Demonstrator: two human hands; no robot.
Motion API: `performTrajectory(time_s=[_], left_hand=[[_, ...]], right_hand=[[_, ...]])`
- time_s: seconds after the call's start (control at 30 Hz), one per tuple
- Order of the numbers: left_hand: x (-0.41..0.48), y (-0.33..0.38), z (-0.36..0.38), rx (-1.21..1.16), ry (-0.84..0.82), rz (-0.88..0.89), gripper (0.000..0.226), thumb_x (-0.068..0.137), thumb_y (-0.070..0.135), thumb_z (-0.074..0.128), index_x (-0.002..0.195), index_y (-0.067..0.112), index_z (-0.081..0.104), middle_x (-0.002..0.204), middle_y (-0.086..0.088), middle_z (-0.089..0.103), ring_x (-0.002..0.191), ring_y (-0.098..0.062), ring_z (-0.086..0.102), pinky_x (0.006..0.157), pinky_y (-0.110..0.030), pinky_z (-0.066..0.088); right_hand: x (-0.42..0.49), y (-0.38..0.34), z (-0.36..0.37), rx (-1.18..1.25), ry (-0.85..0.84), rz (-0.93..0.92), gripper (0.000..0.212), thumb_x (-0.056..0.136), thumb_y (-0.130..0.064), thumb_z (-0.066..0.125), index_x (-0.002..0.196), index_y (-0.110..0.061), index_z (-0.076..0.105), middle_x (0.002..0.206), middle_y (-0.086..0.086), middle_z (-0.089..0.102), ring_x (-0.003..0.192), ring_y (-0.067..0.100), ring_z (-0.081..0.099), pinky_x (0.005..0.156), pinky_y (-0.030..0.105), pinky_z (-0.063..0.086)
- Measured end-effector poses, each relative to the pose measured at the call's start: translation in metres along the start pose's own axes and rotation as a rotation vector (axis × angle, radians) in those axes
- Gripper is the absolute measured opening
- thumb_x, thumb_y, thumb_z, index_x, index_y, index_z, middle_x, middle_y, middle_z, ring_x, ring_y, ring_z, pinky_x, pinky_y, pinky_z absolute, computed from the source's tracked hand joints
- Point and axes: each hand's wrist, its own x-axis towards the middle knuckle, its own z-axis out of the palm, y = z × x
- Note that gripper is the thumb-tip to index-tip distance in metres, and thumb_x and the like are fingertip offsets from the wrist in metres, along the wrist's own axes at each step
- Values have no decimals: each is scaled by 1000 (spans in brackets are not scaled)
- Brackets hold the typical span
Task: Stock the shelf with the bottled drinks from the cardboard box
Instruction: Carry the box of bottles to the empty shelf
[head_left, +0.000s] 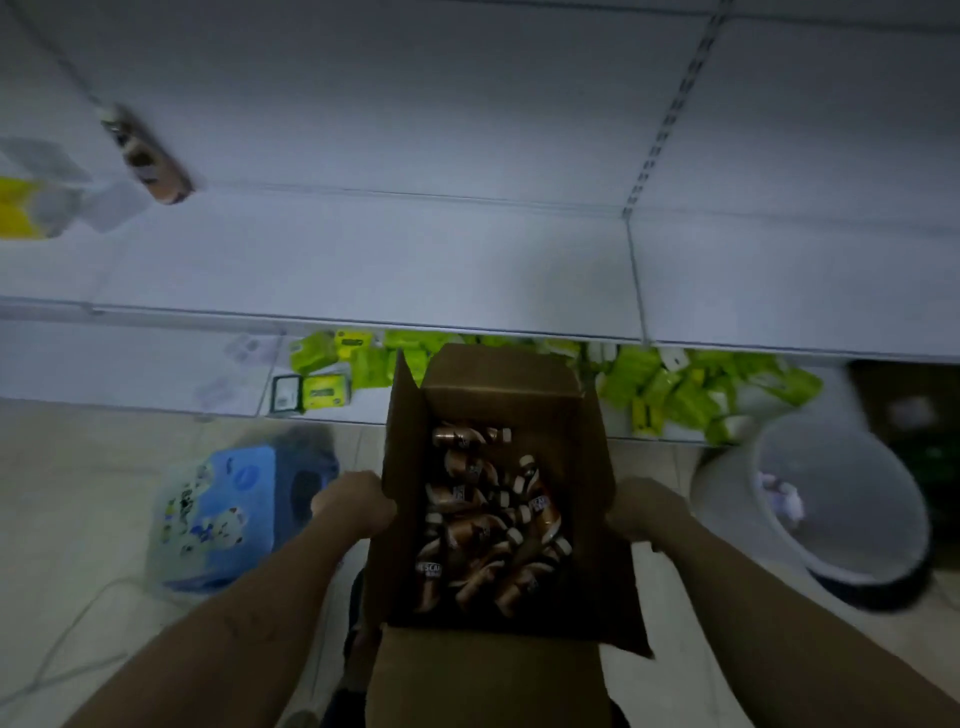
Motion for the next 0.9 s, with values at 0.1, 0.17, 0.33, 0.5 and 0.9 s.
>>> performTrajectory(time_s=[0.1, 0.17, 0.33, 0.5, 0.9], left_hand=[[27, -3, -15, 47, -28, 164, 29, 80, 34, 54, 87, 6, 60, 100, -18, 66, 92, -33, 64, 66, -31, 45], [38, -2, -25, 88, -40, 261, 28, 81, 34, 55, 85, 7, 58, 98, -17, 65, 91, -33, 63, 66, -31, 43], [40, 32, -45, 214, -76, 466, 25, 84, 36, 53, 79, 11, 51, 84, -9, 54, 88, -31, 61, 65, -31, 41], [34, 80, -45, 401, -59, 623, 22, 83, 32, 54, 76, 11, 53, 82, -10, 55, 80, -29, 58, 62, -30, 40], [25, 149, -5, 598, -168, 781, 38, 84, 31, 54, 78, -6, 61, 91, -28, 63, 87, -37, 63, 60, -41, 48]], right_hand=[[-15, -10, 17, 94, -9, 172, 35, 88, -32, 54, 114, -9, 59, 108, 9, 62, 89, 27, 62, 67, 32, 49], [-33, -14, 33, 179, -11, 273, 29, 88, -29, 54, 109, -10, 59, 94, 5, 58, 82, 23, 59, 70, 32, 52], [-79, -6, 72, 414, -8, 490, 24, 88, -32, 56, 100, -11, 56, 93, 6, 61, 78, 21, 63, 72, 36, 60], [-108, 3, 125, 616, 29, 617, 19, 86, -29, 56, 94, -12, 56, 88, 5, 61, 71, 20, 63, 68, 36, 61], [-137, 16, 194, 890, 101, 862, 10, 85, -22, 55, 88, -13, 55, 79, 3, 58, 72, 21, 61, 63, 30, 53]])
